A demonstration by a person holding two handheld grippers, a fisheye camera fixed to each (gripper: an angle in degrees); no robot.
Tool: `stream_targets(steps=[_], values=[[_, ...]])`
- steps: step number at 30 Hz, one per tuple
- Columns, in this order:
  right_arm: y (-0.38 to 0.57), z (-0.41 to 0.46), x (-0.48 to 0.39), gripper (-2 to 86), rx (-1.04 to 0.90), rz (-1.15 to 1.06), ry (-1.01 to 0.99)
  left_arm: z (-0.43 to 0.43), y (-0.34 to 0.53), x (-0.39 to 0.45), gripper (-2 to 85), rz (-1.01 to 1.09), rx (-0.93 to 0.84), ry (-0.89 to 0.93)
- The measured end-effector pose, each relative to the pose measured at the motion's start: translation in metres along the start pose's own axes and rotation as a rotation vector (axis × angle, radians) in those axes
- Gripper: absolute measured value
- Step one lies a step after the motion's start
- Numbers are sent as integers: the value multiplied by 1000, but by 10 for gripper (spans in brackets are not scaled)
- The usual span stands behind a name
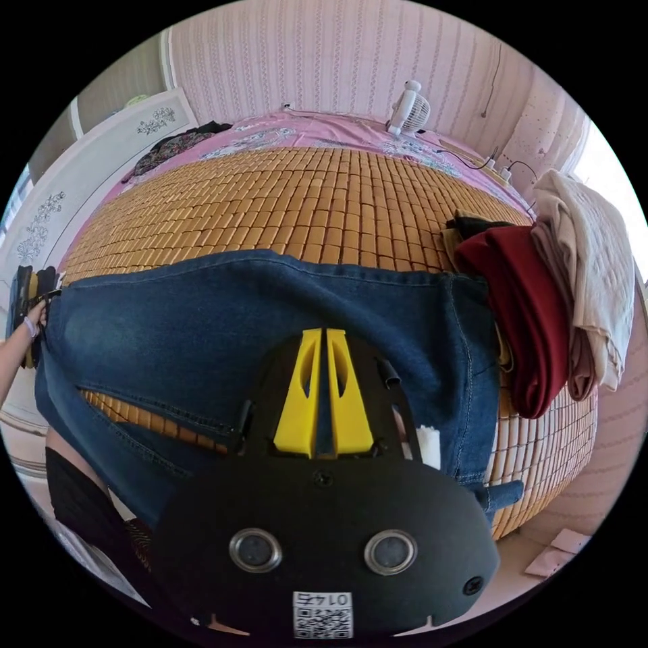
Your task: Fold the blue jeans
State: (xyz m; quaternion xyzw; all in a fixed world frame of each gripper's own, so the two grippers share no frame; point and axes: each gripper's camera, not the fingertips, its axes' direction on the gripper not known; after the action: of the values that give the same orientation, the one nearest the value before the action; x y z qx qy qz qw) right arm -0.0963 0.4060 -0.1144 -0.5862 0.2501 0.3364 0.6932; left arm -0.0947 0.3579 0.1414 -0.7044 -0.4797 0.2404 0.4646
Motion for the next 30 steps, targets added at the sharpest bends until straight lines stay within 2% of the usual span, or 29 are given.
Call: stream_targets(steps=[3, 6, 7, 9, 11, 13, 16, 20, 23, 26, 30], values=[[-12, -15, 38, 47, 90, 113, 137, -2, -23, 9, -10, -7, -24, -2], [-28, 11, 94, 100, 19, 316, 241, -5, -42, 21, -10, -52, -19, -12], [-32, 28, 108, 108, -44, 354, 230, -7, -49, 28, -10, -54, -26, -31], [-31, 30, 117, 102, 29, 374, 161, -9, -58, 37, -10, -48, -39, -54], [-36, 33, 116, 75, 14, 336, 186, -12, -66, 42, -10, -43, -40, -49], [-52, 35, 99, 31, -27, 155, 202, -14, -76, 47, -10, -47, -37, -39], [-77, 21, 86, 19, 29, 24, 264, -16, -91, 57, -10, -55, -43, -66], [-116, 24, 98, 24, 50, 20, 244, -16, -106, 63, -9, -104, -30, -46], [-130, 36, 112, 45, 16, 100, 198, -20, -111, 66, -6, -123, -25, -38], [-102, 5, 111, 56, 93, 75, 150, -38, -104, 69, 11, -120, 32, -9], [-5, -52, 137, 81, 78, 79, 178, -99, -58, 93, 37, 69, 214, -26]])
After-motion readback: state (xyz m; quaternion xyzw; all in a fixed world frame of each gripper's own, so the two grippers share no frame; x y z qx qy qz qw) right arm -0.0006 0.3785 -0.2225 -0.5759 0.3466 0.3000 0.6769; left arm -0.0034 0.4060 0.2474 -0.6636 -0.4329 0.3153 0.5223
